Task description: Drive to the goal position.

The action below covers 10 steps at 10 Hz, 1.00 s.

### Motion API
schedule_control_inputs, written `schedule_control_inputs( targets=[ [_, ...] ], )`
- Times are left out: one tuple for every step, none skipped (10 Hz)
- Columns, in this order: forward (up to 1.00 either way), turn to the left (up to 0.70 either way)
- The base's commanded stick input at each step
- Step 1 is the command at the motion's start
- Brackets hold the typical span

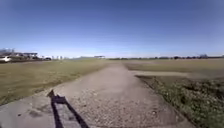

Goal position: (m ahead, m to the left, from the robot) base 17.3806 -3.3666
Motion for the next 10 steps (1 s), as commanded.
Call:
schedule_control_inputs(
  targets=[
    [0.70,0.00],
    [0.70,0.00],
    [0.70,0.00],
    [0.70,0.00],
    [0.70,0.00],
    [0.70,0.00],
    [0.70,0.00],
    [0.70,0.00],
    [0.70,0.00],
    [0.70,0.00]
  ],
)
